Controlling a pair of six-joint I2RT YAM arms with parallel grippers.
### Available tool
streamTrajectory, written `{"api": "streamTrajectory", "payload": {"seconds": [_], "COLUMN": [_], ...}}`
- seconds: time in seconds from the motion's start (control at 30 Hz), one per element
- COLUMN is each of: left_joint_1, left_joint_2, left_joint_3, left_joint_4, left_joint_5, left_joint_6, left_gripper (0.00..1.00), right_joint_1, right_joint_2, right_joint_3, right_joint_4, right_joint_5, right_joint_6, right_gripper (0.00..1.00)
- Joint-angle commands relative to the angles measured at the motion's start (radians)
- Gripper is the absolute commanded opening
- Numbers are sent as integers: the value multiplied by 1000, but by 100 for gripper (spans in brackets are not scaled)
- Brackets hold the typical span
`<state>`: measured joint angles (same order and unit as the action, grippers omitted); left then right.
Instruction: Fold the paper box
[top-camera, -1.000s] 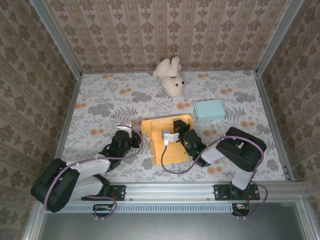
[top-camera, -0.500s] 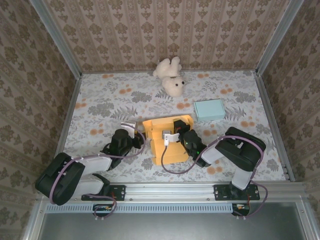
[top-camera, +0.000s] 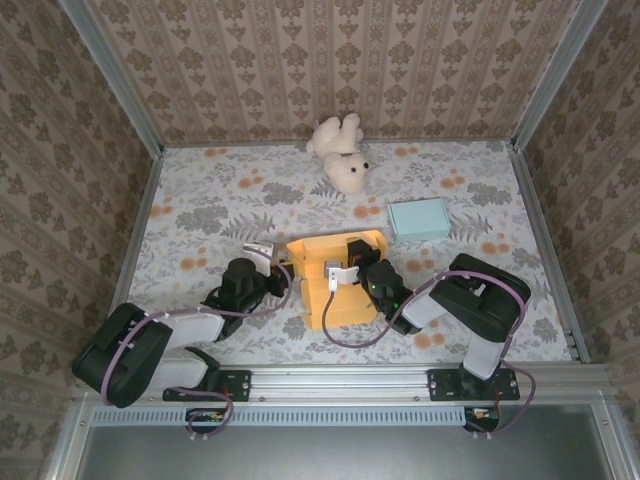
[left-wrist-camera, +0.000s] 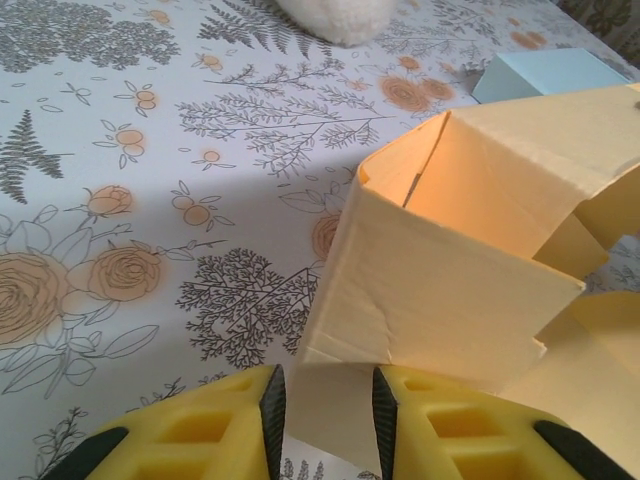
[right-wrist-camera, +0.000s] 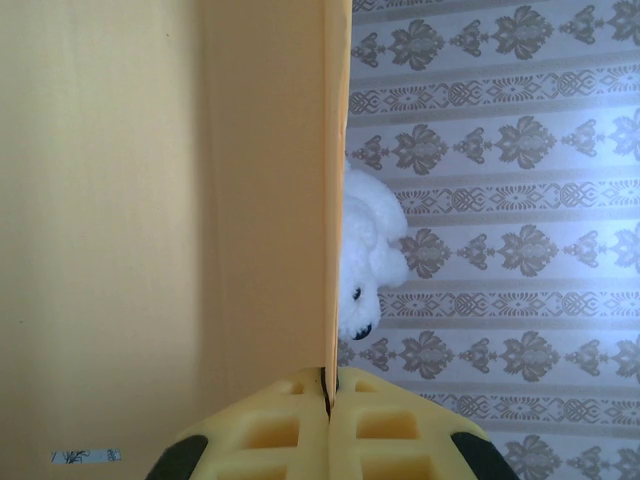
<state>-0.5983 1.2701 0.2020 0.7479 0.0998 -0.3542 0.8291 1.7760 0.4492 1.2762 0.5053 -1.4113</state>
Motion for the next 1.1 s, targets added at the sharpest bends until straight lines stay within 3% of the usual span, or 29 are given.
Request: {"api": "streamTrajectory", "payload": {"seconds": [0.0, 0.5, 1.07], "left_joint_1": [5, -28, -93], "left_joint_2": [11, 85, 110], "left_joint_3": [-13, 1, 36], "left_joint_4": [60, 134, 137], "left_joint_5": [44, 87, 51], "left_joint_6": [-2, -46, -51], "left_gripper": [32, 30, 24], "right_joint_1": [4, -5, -5], "right_joint_2": [8, 5, 5], "right_joint_3": [-6, -1, -1], "right_joint_4": [-7, -25, -29], "right_joint_5": [18, 22, 23], "right_joint_6": [14, 25, 29], "right_gripper": [0, 0, 0]}}
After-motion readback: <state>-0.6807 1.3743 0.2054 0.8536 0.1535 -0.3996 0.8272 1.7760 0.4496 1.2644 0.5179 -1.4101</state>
